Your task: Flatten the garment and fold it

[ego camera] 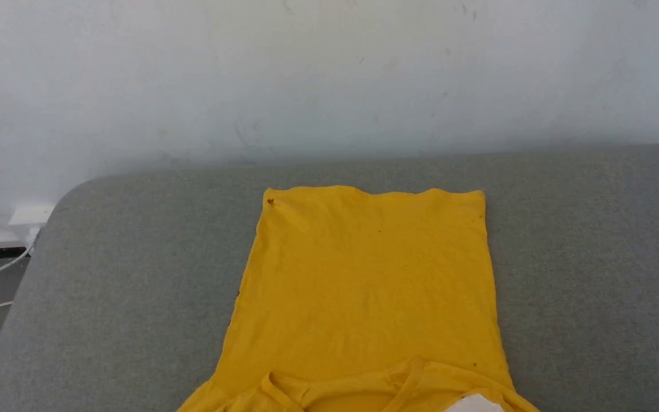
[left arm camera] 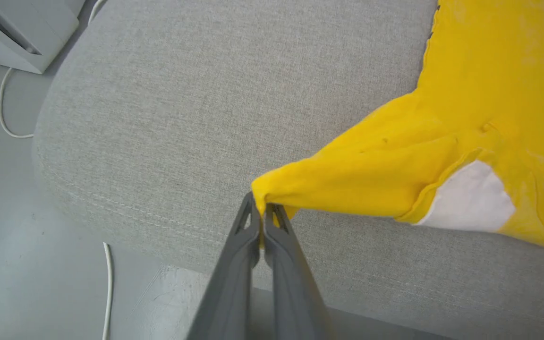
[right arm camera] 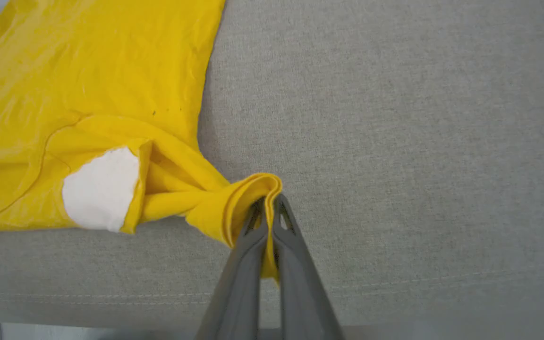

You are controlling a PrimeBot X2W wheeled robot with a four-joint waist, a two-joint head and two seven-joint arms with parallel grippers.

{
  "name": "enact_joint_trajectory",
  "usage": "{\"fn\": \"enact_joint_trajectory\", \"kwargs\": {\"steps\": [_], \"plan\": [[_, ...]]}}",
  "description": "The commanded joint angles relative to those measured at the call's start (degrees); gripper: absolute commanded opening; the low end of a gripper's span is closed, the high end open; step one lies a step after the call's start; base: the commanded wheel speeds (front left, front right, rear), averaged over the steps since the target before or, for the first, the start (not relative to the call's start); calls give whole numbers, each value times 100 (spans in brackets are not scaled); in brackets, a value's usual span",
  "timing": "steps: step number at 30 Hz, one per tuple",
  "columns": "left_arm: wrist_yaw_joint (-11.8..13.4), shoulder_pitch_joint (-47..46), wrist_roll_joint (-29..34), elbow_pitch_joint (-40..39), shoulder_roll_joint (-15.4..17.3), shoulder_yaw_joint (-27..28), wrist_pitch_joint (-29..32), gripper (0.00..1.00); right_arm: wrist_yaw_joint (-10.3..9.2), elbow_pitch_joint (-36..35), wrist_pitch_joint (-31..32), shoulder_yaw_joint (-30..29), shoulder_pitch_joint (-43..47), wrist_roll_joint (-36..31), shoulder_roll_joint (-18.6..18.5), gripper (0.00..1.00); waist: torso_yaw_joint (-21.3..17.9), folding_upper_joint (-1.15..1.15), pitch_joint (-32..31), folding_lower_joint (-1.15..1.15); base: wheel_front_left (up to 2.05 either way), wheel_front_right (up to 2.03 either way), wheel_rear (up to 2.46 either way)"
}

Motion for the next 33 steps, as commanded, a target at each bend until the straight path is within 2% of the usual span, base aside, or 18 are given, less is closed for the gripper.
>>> {"fn": "enact_joint_trajectory", "kwargs": {"steps": [1, 2, 4, 10, 15, 21, 25, 33], "plan": [[57, 65, -7, -6, -31, -7, -14, 0, -11, 40, 26, 9, 45, -119, 2, 16, 28, 0, 47, 1, 0, 0, 0], [68, 86, -20, -7, -84, -10, -56, 0, -11, 109, 30, 19, 65, -111, 31, 40, 52, 0, 70, 1, 0, 0, 0], [45, 94, -31, -14, -176, -26, -172, 0, -11, 215, -2, 41, 81, -57, 53, 100, 139, 0, 147, 1, 0, 0, 0], [-98, -154, -23, 9, -426, -52, -571, 0, -11, 41, -660, -405, -227, 388, 155, 100, 569, 0, 337, 1, 0, 0, 0], [-226, -446, 20, 50, -614, -171, -797, 0, -11, 356, -766, -977, -1076, 684, 40, 100, 1069, 0, 545, 1, 0, 0, 0], [-376, -845, 132, 56, -918, -393, -1136, 0, -11, 1942, -445, -1278, -2968, 1041, -526, 100, 1619, 0, 1065, 1, 0, 0, 0], [-498, -1170, 208, 91, -1136, -529, -1396, 0, -11, 3074, -95, -1172, -4306, 1128, -1039, 100, 1923, 0, 1441, 1, 0, 0, 0], [-709, -1737, 268, 312, -1454, -732, -1693, 0, -11, 4673, 1119, -883, -6237, 972, -1734, 100, 2313, 0, 2144, 1, 0, 0, 0]]}}
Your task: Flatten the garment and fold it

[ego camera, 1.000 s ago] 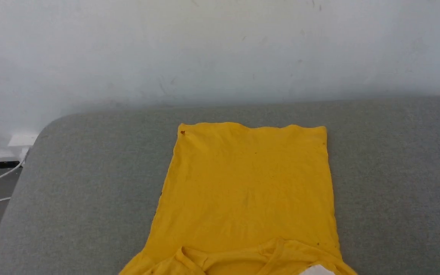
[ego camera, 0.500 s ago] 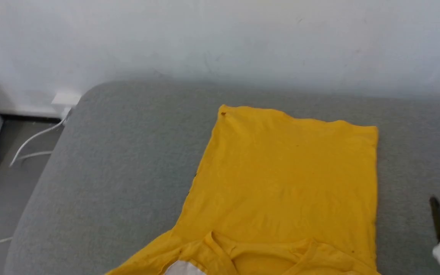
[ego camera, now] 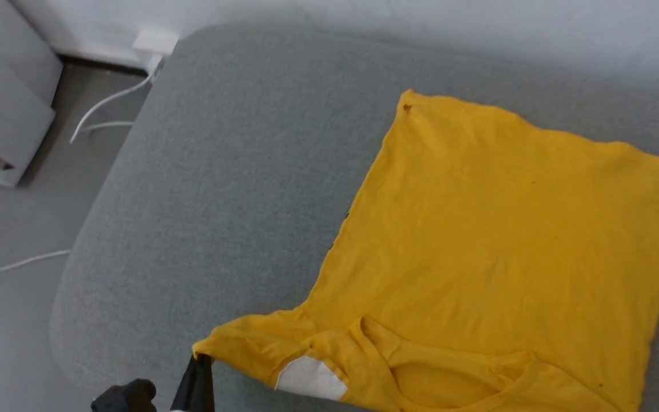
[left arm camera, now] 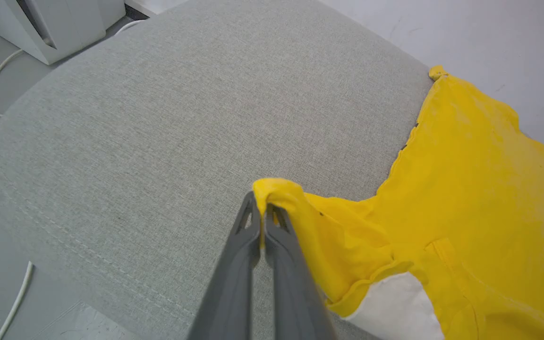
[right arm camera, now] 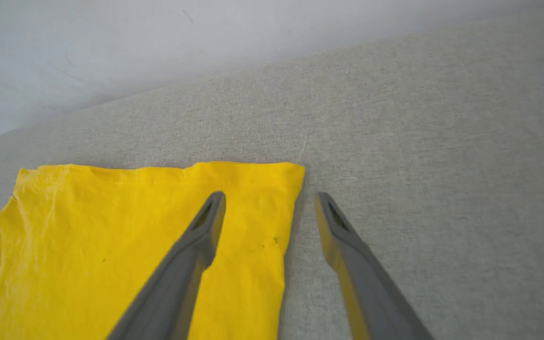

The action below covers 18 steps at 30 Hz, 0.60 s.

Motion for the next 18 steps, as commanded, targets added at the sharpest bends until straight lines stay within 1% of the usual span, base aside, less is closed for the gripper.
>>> {"fn": "enact_joint_trajectory", "kwargs": {"steps": [1, 3, 7, 10, 13, 14, 16, 17, 18], "plan": [[-58, -144, 51, 41, -54, -20, -74, 0, -5, 173, 183, 45, -239, -44, -66, 100, 469, 0, 614, -2, 0, 0, 0], [-96, -231, 51, 84, -102, -37, -136, 0, -5, 400, 443, 90, -508, -65, -141, 100, 499, 0, 738, -2, 0, 0, 0], [-174, -349, 13, 166, -173, -61, -208, 0, -5, 693, 745, 202, -866, -149, -225, 100, 532, 0, 929, -2, 0, 0, 0], [-215, -414, -6, 220, -205, -65, -255, 0, -5, 939, 1015, 288, -961, -251, -238, 100, 536, 0, 1015, -2, 0, 0, 0], [-239, -459, -14, 277, -217, -69, -282, 0, -5, 1379, 1486, 220, -950, -369, -227, 100, 547, 0, 1031, -2, 0, 0, 0], [-245, -471, -17, 292, -222, -73, -289, 0, -5, 1545, 1675, 174, -946, -409, -215, 61, 555, 0, 1028, -2, 0, 0, 0], [-260, -491, -24, 317, -231, -84, -296, 0, -5, 1811, 1980, 92, -962, -496, -194, 2, 571, 0, 1012, -2, 0, 0, 0], [-265, -499, -29, 332, -234, -89, -296, 0, -5, 1897, 2073, 63, -978, -541, -177, 0, 577, 0, 996, -2, 0, 0, 0], [-268, -503, -38, 349, -238, -92, -293, 0, -5, 1946, 2125, 53, -996, -589, -156, 0, 580, 0, 971, -2, 0, 0, 0]]}}
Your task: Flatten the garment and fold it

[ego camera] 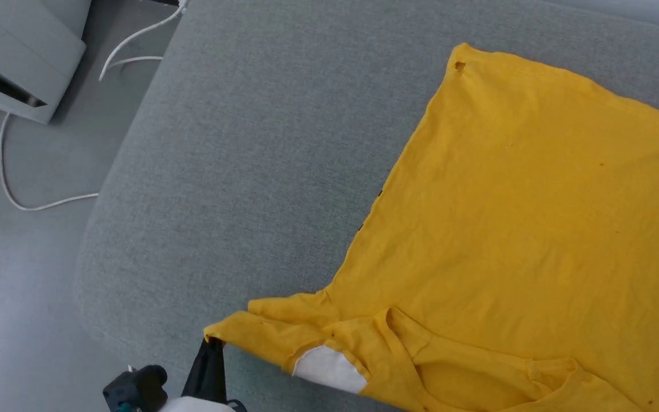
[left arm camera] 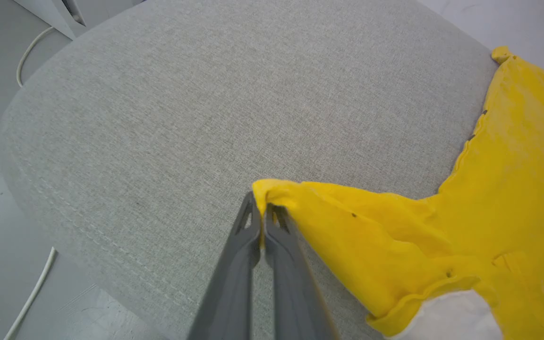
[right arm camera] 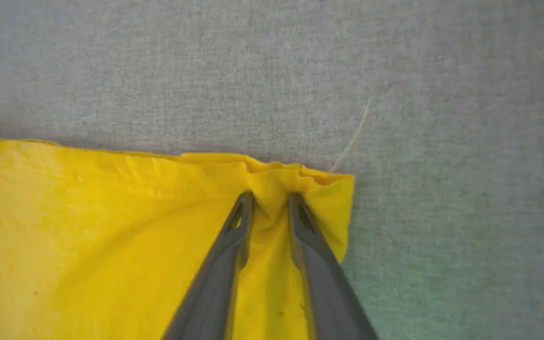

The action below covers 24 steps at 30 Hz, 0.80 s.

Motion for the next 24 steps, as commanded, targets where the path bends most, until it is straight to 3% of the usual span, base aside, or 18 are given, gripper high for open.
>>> {"fn": "enact_joint_trajectory", "kwargs": {"steps": [1, 7, 13, 19, 24], "plan": [[-38, -90, -55, 36, -44, 8, -36, 0, -13, 455, 248, 61, 449, -124, 341, 0, 11, 0, -51, 1, 0, 0, 0], [-19, -56, -62, 179, 45, 58, -16, 0, -13, 39, -153, 275, 284, -376, 322, 0, -77, 0, -431, 1, 0, 0, 0], [56, 90, -11, 167, 287, 130, 97, 0, -13, -856, -432, 881, 474, -337, 180, 0, -385, 0, -1068, 1, 0, 0, 0], [237, 316, -5, 26, 625, 397, 232, 0, -13, -2156, -336, 1400, 1502, 98, -269, 0, -898, 0, -1627, 1, 0, 0, 0], [354, 508, 22, -108, 871, 551, 345, 0, -13, -3079, -51, 1337, 2585, 432, -571, 0, -1278, 0, -1866, 1, 0, 0, 0]]}}
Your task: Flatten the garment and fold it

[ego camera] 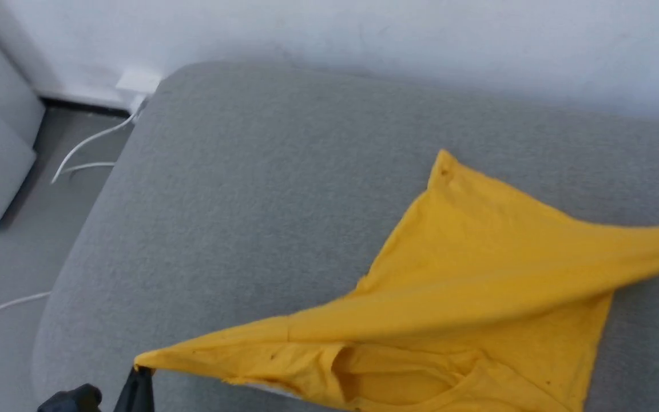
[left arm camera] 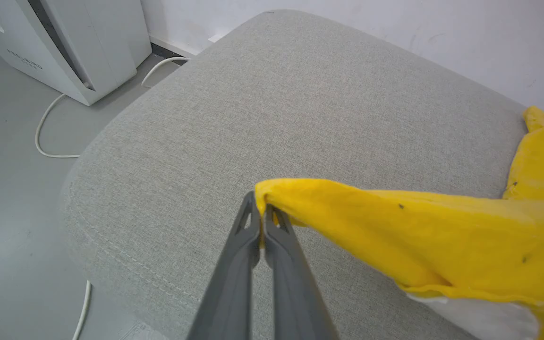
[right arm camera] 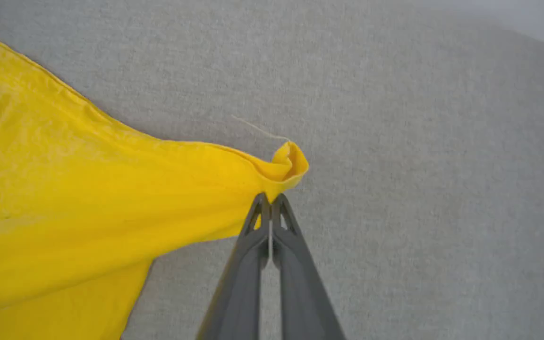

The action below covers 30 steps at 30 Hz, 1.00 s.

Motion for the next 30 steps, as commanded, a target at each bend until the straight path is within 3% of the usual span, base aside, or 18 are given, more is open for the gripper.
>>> {"fn": "enact_joint_trajectory", "kwargs": {"steps": [1, 3, 7, 12, 16, 17, 18, 21, 25, 30], "plan": [[59, 69, 26, -40, 61, 55, 18, 0, -12, -158, 59, -100, 289, 87, -33, 0, -623, 0, -502, 1, 0, 0, 0], [84, 143, 21, -107, 129, 86, 68, 0, -12, -564, 202, -339, 926, 133, -39, 0, -802, 0, -544, 1, 0, 0, 0], [137, 230, 33, -202, 214, 98, 153, 0, -12, -1234, 444, -946, 2259, 215, 350, 0, -1118, 0, -573, 1, 0, 0, 0], [192, 289, -7, -268, 240, 138, 210, 0, -12, -1695, 693, -1474, 3633, 113, 1122, 0, -1415, 0, -514, 1, 0, 0, 0], [212, 266, -18, -308, 273, 166, 243, 0, -12, -1830, 634, -1638, 4133, 97, 1703, 0, -1541, 0, -425, 1, 0, 0, 0], [216, 257, -28, -318, 274, 176, 249, 0, -12, -1867, 539, -1650, 4158, 158, 1824, 33, -1570, 0, -407, 1, 0, 0, 0], [215, 247, -40, -328, 276, 182, 258, 0, -12, -1907, 411, -1655, 4154, 222, 1913, 100, -1591, 0, -387, 1, 0, 0, 0], [213, 205, -63, -371, 280, 196, 275, 0, -12, -2083, -214, -1604, 4018, 331, 1976, 100, -1632, 0, -315, 1, 0, 0, 0], [218, 111, -32, -442, 318, 188, 304, 0, -12, -2197, -1498, -1432, 3491, 354, 1883, 100, -1636, 0, -190, 1, 0, 0, 0], [217, -66, 74, -573, 361, 102, 347, 0, -12, -1816, -2487, -687, 2404, 515, 1753, 100, -1582, 0, 7, 1, 0, 0, 0]]}}
